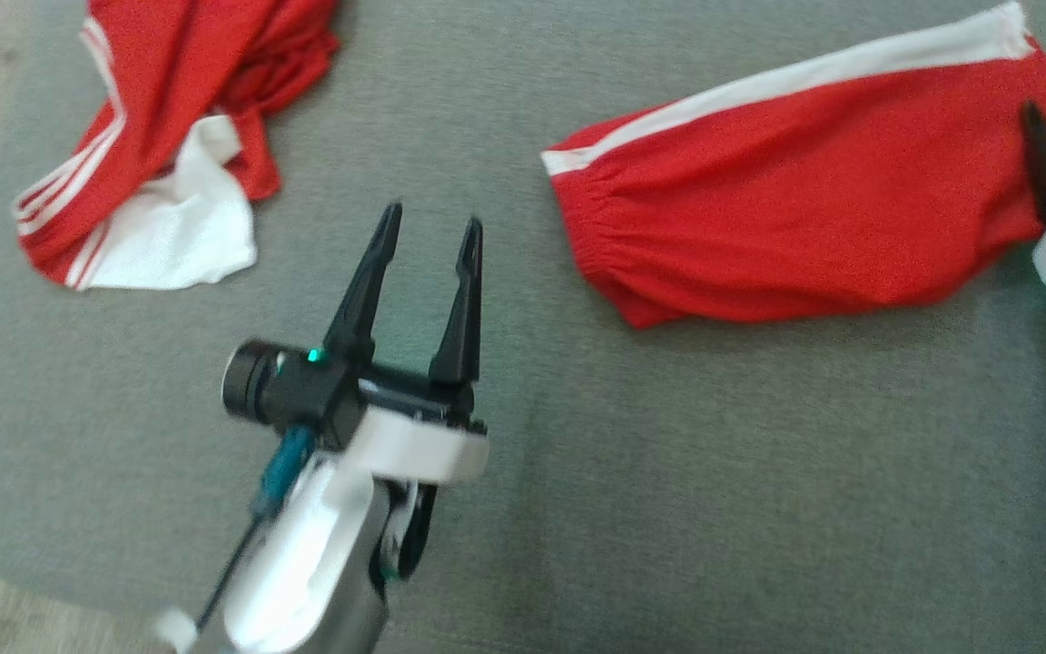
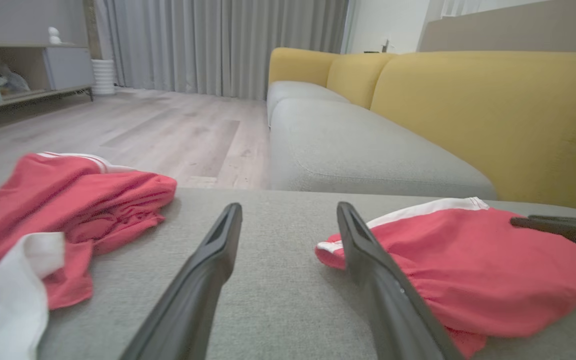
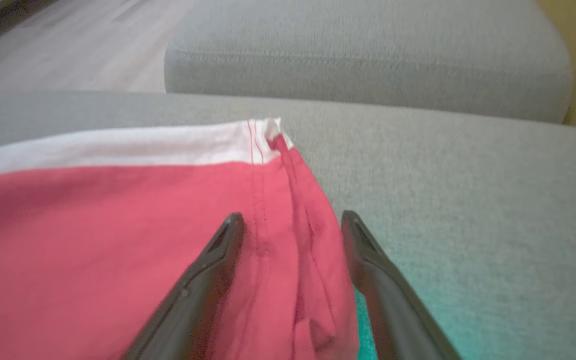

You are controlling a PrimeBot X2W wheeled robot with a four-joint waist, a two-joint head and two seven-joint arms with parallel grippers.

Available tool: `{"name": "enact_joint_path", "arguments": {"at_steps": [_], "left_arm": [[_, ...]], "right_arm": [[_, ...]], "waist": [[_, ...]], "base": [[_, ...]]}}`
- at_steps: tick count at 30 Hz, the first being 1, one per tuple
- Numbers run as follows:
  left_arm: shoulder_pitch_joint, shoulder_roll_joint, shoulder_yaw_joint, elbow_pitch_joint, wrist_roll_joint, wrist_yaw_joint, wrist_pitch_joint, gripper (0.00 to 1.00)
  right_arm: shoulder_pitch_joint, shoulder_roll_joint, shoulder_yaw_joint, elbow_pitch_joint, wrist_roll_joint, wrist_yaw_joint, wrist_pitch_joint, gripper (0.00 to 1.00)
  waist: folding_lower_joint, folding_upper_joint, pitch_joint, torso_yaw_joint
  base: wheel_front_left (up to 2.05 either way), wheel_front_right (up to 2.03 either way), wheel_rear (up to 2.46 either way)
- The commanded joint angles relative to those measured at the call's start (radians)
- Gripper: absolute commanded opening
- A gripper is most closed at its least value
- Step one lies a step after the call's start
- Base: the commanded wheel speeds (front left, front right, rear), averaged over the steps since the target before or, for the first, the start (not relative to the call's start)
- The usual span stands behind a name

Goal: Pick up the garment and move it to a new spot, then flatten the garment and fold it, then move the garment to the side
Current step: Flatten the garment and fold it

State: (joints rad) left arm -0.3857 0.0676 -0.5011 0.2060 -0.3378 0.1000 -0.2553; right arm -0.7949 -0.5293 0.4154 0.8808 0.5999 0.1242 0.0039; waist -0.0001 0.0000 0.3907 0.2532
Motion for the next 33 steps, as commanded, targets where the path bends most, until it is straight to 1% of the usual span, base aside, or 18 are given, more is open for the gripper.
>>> {"name": "enact_joint_path", "arguments": {"at_steps": [1, 4, 5, 6, 9, 11, 14, 17, 22, 24, 26, 29, 33], "left_arm": [[0.018, 0.009, 0.046, -0.069, 0.029, 0.01, -0.006, 1.0], [0.083, 0.002, 0.057, -0.122, 0.059, 0.011, -0.006, 1.0], [0.102, 0.0, 0.061, -0.134, 0.065, 0.01, -0.006, 1.0], [0.119, -0.002, 0.067, -0.146, 0.069, 0.01, -0.006, 1.0], [0.149, -0.004, 0.083, -0.166, 0.077, 0.011, -0.006, 1.0], [0.176, -0.003, 0.104, -0.181, 0.086, 0.009, -0.006, 1.0], [0.219, 0.015, 0.145, -0.199, 0.114, 0.015, -0.006, 1.0], [0.263, 0.025, 0.182, -0.211, 0.123, 0.016, -0.006, 1.0], [0.302, 0.032, 0.204, -0.218, 0.137, -0.005, -0.006, 1.0], [0.302, 0.03, 0.203, -0.216, 0.144, -0.014, -0.006, 1.0], [0.3, 0.027, 0.201, -0.212, 0.149, -0.021, -0.006, 1.0], [0.303, 0.023, 0.198, -0.199, 0.153, -0.03, -0.006, 1.0], [0.308, 0.02, 0.192, -0.178, 0.158, -0.039, -0.006, 1.0]], "right_arm": [[0.027, -0.014, -0.005, 0.03, 0.001, 0.007, 0.021, 1.0], [0.045, -0.008, -0.011, 0.12, 0.001, 0.007, 0.079, 1.0], [0.051, 0.001, -0.014, 0.131, 0.012, 0.007, 0.088, 0.49], [0.058, 0.013, -0.018, 0.133, 0.031, 0.007, 0.094, 0.0], [0.073, 0.023, -0.021, 0.126, 0.062, 0.007, 0.094, 0.0], [0.084, 0.011, -0.029, 0.12, 0.072, 0.007, 0.058, 0.0], [0.108, -0.006, -0.03, 0.114, 0.071, 0.007, 0.011, 0.0], [0.153, -0.026, -0.029, 0.087, 0.109, 0.007, 0.015, 0.0], [0.219, -0.154, -0.032, 0.049, 0.134, 0.007, 0.014, 0.0], [0.223, -0.187, -0.042, 0.037, 0.135, 0.007, 0.01, 0.0], [0.213, -0.208, -0.048, 0.013, 0.13, 0.007, 0.002, 0.0], [0.177, -0.196, -0.058, -0.044, 0.122, 0.007, -0.006, 0.0], [0.152, -0.144, -0.043, -0.151, 0.102, 0.007, 0.008, 0.0]], "waist": [[0.0001, 0.0, -0.021, 0.046], [0.0001, 0.0, -0.037, 0.08], [0.0001, 0.0, -0.043, 0.086], [0.0001, 0.0, -0.048, 0.09], [0.0001, 0.0, -0.063, 0.09], [0.0001, 0.0, -0.082, 0.081], [0.0001, 0.0, -0.116, 0.043], [0.0001, 0.0, -0.146, -0.004], [0.0001, 0.0, -0.174, -0.061], [0.0001, 0.0, -0.177, -0.074], [0.0001, 0.0, -0.179, -0.083], [0.0001, 0.0, -0.187, -0.1], [0.0001, 0.0, -0.208, -0.113]], "base": [[0.0, 0.0, 0.0], [0.0, 0.0, 0.0], [0.0, 0.0, 0.0], [0.0, 0.0, 0.0], [0.0, 0.0, 0.0], [0.0, 0.0, 0.0], [0.0, 0.0, 0.0], [0.0, 0.0, 0.0], [0.0, 0.0, 0.0], [0.0, 0.0, 0.0], [0.0, 0.0, 0.0], [0.0, 0.0, 0.0], [0.0, 0.0, 0.0]]}}
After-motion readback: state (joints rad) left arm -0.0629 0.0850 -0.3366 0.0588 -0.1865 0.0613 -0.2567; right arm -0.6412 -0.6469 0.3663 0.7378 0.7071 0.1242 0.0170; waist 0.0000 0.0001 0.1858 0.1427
